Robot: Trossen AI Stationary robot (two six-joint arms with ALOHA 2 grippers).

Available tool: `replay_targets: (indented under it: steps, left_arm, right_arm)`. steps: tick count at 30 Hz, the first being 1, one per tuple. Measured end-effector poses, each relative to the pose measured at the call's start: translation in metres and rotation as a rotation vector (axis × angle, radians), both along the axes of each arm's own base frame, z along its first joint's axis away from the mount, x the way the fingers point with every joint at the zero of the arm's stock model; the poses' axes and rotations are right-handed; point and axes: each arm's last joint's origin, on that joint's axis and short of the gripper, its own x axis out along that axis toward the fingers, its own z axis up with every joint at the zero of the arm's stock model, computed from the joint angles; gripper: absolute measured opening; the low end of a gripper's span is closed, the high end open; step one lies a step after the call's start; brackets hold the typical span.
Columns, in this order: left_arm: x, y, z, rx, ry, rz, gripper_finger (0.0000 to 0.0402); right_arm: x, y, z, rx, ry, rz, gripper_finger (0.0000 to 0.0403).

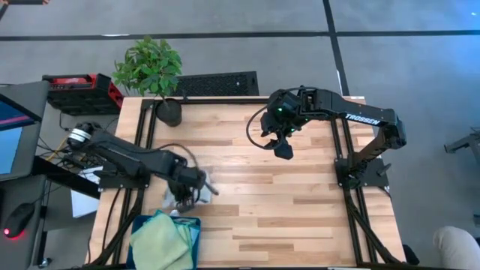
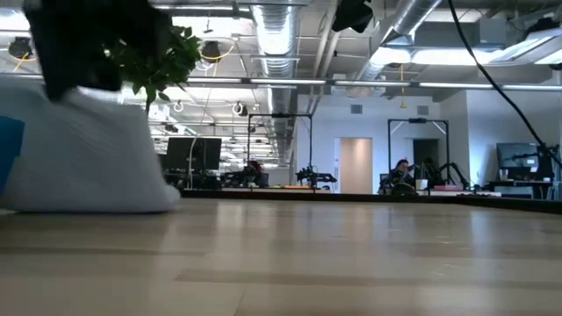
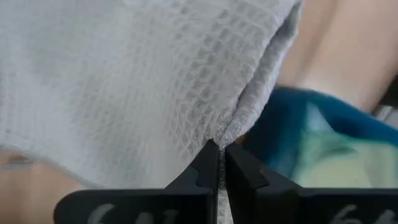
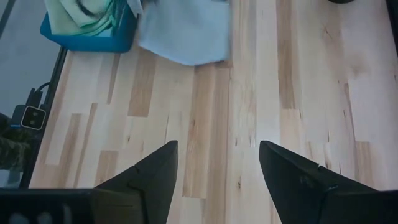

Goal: Fold microfiber towels
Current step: Put the gray microfiber towel into the blue bin

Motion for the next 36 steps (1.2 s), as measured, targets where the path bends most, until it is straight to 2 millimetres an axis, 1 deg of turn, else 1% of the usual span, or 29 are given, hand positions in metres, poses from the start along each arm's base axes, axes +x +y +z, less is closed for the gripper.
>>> replay_targets:
  steps: [4,9,12,14,18,20,23,25,27,29,33,36]
  left_arm:
    - [-0.013,-0.024,0.026,-0.115,0.001,0.048,0.0001]
    - [-0.029,-0.060,0.048,-0.183,0.013,0.043,0.0000]
    - [-0.038,-0.080,0.059,-0.196,0.013,0.045,0.0000]
    - [-0.042,-0.092,0.069,-0.189,-0.019,0.065,0.0000]
    - [-0.055,-0.112,0.084,-0.191,-0.067,0.136,0.0000]
    - [-0.062,-0.122,0.088,-0.203,-0.080,0.144,0.0000]
    - [-0.067,-0.140,0.083,-0.217,-0.069,0.131,0.0000]
    - [-0.067,-0.155,0.075,-0.231,-0.043,0.105,0.0000]
    - [-0.064,-0.171,0.067,-0.259,-0.056,0.073,0.0000]
    - [-0.061,-0.185,0.055,-0.251,-0.057,0.037,0.0000]
    - [-0.056,-0.203,0.029,-0.208,-0.017,0.008,0.0000]
    - [-0.053,-0.211,0.012,-0.161,0.017,-0.021,0.0000]
  right_arm:
    - [0.000,0.000,0.000,0.000,0.000,0.000,0.0249]
    - [0.000,0.000,0.000,0.002,0.000,0.001,0.0249]
    - [0.000,0.001,0.000,0.005,-0.001,0.007,0.0249]
    - [0.000,0.004,0.000,0.006,-0.001,0.015,0.0249]
    - [0.001,0.011,0.000,0.004,-0.002,0.043,0.0249]
    - [0.001,0.013,0.000,0.015,-0.003,0.061,0.0249]
    - [0.001,0.016,0.000,0.033,-0.006,0.081,0.0249]
    - [0.002,0.017,0.000,0.042,-0.008,0.086,0.0249]
    - [0.002,0.017,0.001,0.054,-0.009,0.069,0.0249]
    - [0.003,0.016,0.001,0.062,-0.013,0.058,0.0249]
    - [0.003,0.017,0.002,0.065,-0.019,0.060,0.0249]
    - [0.003,0.018,0.002,0.066,-0.022,0.063,0.0249]
